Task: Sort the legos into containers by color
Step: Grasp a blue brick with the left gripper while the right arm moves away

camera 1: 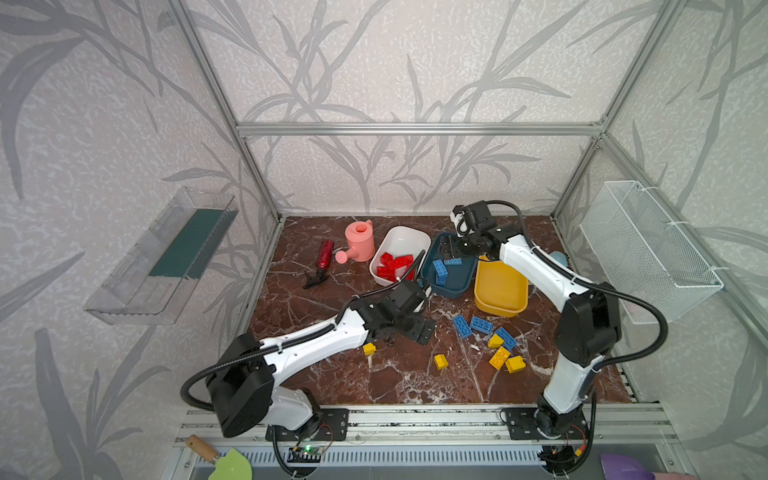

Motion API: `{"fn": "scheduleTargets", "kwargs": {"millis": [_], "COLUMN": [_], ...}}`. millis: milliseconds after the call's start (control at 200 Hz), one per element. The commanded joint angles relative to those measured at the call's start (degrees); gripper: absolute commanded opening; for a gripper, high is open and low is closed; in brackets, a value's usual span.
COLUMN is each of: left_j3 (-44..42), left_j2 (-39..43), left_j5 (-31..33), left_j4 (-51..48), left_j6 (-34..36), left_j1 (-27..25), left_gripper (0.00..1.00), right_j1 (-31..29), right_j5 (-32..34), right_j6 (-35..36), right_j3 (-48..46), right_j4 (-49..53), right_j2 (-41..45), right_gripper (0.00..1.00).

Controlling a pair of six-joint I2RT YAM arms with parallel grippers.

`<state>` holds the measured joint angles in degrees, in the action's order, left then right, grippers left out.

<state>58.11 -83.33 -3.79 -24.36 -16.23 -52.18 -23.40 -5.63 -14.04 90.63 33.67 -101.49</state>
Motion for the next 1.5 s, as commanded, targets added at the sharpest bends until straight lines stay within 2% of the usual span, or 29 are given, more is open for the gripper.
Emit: {"fn": "scheduleTargets", "kwargs": {"millis": [0, 105, 290, 480, 700, 860, 1000, 1219, 1344, 1494], "left_j3": [4.0, 5.9, 8.9, 11.6, 12.4, 13.4, 14.3, 15.0, 13.2, 11.0], "left_j2": [-5.3, -10.1, -17.9, -23.7, -28.1, -30.7, -32.3, -34.0, -32.5, -28.8], "left_j5": [-2.2, -4.2, -5.6, -5.6, -5.5, -7.1, -6.7, -7.1, -7.3, -6.2], "left_j4": [1.5, 4.7, 9.3, 12.9, 16.2, 18.4, 19.7, 20.1, 21.2, 21.2], "left_j6": [7.2, 8.6, 10.0, 13.5, 18.0, 18.5, 18.2, 17.8, 17.3, 16.3], "left_j1": [-1.7, -2.2, -2.8, -3.3, -3.6, -3.6, -3.6, -3.6, -3.7, -3.6], "left_gripper": [0.97, 0.97, 0.97, 0.97, 0.97, 0.96, 0.9, 0.64, 0.57, 0.56], "right_j1": [2.5, 6.9, 12.4, 13.6, 13.6, 13.6, 13.7, 13.8, 13.8, 13.8], "right_j5": [-5.0, -8.9, -12.0, -12.6, -15.9, -14.6, -14.1, -13.3, -12.9, -12.6], "right_j6": [-3.9, -8.1, -12.9, -14.2, -17.7, -19.0, -18.3, -16.9, -16.1, -14.8], "right_j3": [-4.7, -12.0, -23.7, -32.0, -39.7, -43.4, -43.8, -44.0, -44.5, -44.7], "right_j4": [-3.0, -6.4, -11.0, -11.2, -13.1, -13.2, -11.4, -8.6, -7.2, -5.7], "right_j2": [9.0, 16.3, 29.0, 38.6, 45.0, 48.8, 49.9, 51.6, 52.5, 53.5], "right_gripper": [0.87, 0.89, 0.91, 0.92, 0.92, 0.92, 0.92, 0.92, 0.92, 0.92]}}
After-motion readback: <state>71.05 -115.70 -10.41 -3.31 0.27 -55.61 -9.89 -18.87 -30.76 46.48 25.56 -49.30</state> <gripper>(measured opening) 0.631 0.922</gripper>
